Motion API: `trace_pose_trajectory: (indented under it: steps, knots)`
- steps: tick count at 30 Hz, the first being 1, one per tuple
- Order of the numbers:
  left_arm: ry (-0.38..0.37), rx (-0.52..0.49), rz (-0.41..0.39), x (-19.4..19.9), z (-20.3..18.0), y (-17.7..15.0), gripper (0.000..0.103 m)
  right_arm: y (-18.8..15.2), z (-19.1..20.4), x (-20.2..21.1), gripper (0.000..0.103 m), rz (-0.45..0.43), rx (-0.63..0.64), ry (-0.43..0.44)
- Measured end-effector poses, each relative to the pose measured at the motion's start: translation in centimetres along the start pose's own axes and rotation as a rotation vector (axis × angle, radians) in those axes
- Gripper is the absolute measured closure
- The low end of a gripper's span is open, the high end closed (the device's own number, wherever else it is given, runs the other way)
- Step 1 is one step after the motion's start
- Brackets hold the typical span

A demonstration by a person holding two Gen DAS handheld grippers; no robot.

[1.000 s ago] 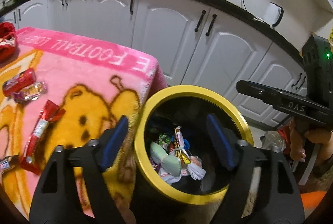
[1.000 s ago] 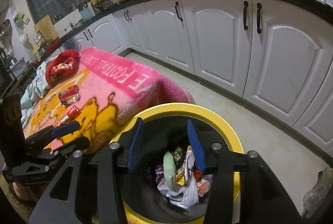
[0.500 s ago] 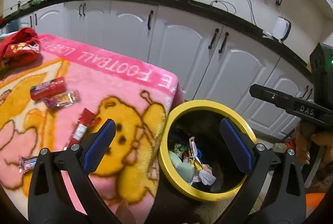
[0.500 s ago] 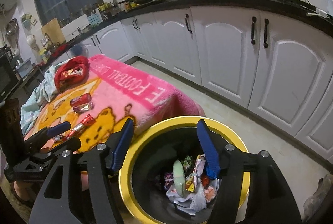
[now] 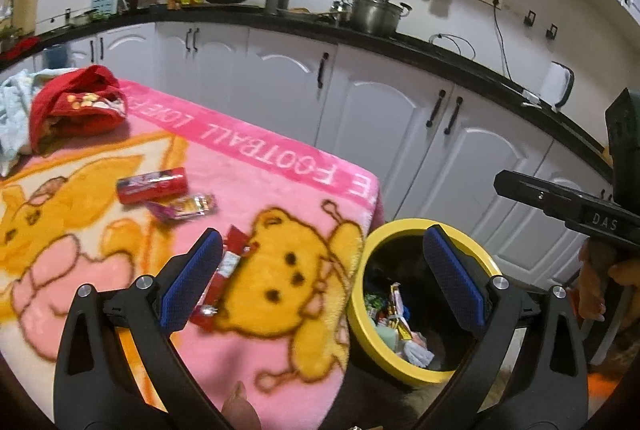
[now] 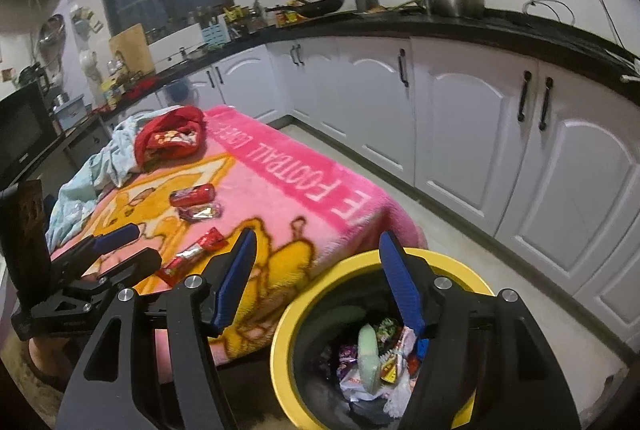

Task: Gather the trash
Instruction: 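Move both tools back over the snack bars on the blanket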

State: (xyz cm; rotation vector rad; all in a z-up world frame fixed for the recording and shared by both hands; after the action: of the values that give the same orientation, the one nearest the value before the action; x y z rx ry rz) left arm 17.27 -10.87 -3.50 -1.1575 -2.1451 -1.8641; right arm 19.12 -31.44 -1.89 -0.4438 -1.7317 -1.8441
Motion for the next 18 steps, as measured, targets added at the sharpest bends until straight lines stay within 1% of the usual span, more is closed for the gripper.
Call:
trace_pose_trajectory:
  steps: [7, 18]
  knots:
    - [0.023, 0.028, -0.034, 2.1, 1.8, 0.0, 0.011, 0.6, 2.9, 0.2, 0.041, -0.018, 0.055, 0.046]
    - [0.068, 0.068, -0.070, 4.9, 4.7, -0.3, 0.011, 1.2, 6.5, -0.1, 0.041, -0.025, 0.122, 0.090]
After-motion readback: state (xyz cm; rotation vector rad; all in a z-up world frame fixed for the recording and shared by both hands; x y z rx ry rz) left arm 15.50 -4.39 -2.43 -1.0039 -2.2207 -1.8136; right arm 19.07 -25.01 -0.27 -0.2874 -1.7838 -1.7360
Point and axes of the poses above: each gripper's, at about its wrist camera, not at the fingertips, and x roughly against the way its jaws point, z to its left, y to its top, the point moved 5 cm from there along -x, roughly the way its jaws point, and after that the axes turned 8 degrees about -y, right-handed, at the moved point
